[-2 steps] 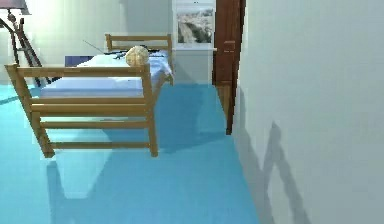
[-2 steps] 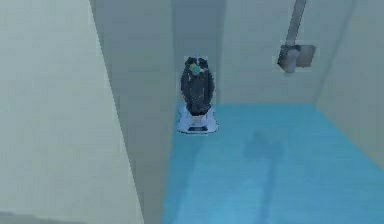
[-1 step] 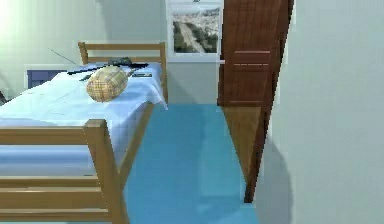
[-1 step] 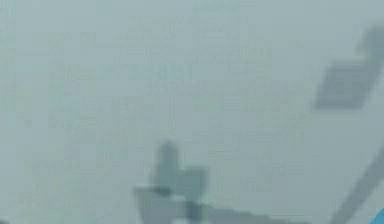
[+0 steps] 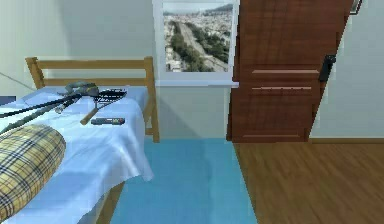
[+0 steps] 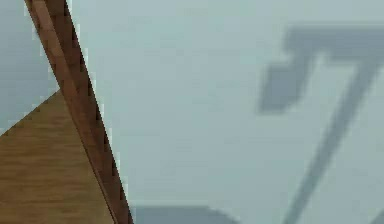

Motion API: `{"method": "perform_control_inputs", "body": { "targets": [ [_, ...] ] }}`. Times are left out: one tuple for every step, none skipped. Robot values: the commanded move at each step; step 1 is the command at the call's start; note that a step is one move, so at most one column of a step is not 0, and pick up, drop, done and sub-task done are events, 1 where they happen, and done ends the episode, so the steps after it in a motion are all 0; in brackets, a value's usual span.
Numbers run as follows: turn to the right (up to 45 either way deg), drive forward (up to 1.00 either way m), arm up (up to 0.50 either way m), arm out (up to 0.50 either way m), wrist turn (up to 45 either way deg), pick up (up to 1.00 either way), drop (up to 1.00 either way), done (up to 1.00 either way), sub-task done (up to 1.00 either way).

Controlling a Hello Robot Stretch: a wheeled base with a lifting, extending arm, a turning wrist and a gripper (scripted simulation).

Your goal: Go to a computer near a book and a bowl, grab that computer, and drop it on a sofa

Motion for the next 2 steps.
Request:
{"method": "perform_control_inputs", "body": {
  "targets": [
    [-3.0, 0.0, 0.0, 0.0, 0.0, 0.0, 0.0, 0.0, 0.0],
    [0.0, 0.25, 0.0, 0.0, 0.0, 0.0, 0.0, 0.0, 0.0]
  ]
}}
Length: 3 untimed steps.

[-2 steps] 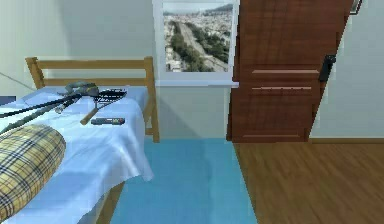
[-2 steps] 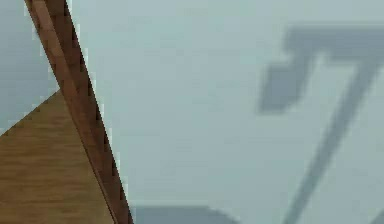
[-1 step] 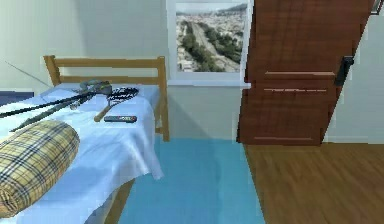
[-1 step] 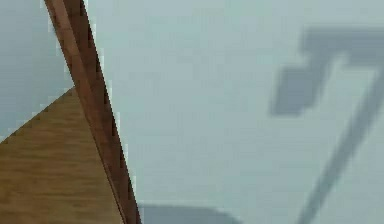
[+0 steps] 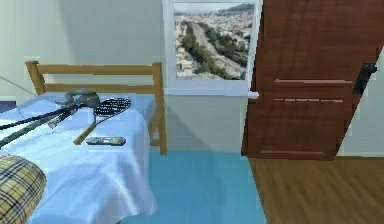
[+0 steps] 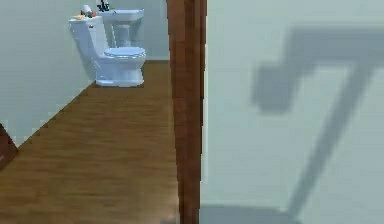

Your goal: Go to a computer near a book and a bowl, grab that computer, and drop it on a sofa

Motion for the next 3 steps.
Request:
{"method": "perform_control_inputs", "body": {
  "targets": [
    [45.0, 0.0, 0.0, 0.0, 0.0, 0.0, 0.0, 0.0, 0.0],
    [0.0, 0.55, 0.0, 0.0, 0.0, 0.0, 0.0, 0.0, 0.0],
    [30.0, 0.0, 0.0, 0.0, 0.0, 0.0, 0.0, 0.0, 0.0]
  ]
}}
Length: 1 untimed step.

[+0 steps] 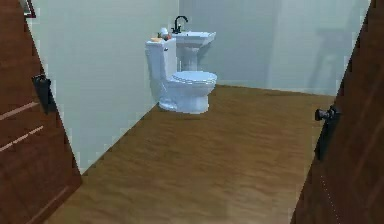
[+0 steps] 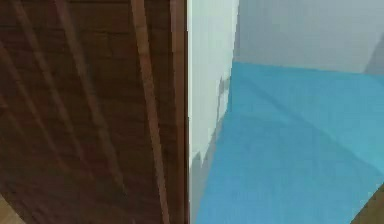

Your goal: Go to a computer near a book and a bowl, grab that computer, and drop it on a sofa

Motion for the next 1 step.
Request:
{"method": "perform_control_inputs", "body": {
  "targets": [
    [0.0, 0.85, 0.0, 0.0, 0.0, 0.0, 0.0, 0.0, 0.0]
  ]
}}
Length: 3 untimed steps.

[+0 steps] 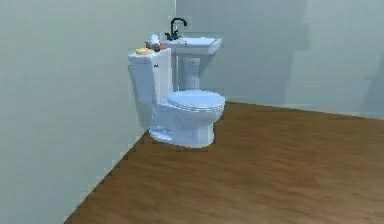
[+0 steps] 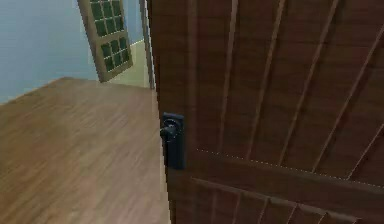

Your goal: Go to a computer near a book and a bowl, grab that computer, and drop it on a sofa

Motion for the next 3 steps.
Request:
{"method": "perform_control_inputs", "body": {
  "targets": [
    [45.0, 0.0, 0.0, 0.0, 0.0, 0.0, 0.0, 0.0, 0.0],
    [0.0, 0.7, 0.0, 0.0, 0.0, 0.0, 0.0, 0.0, 0.0],
    [30.0, 0.0, 0.0, 0.0, 0.0, 0.0, 0.0, 0.0, 0.0]
  ]
}}
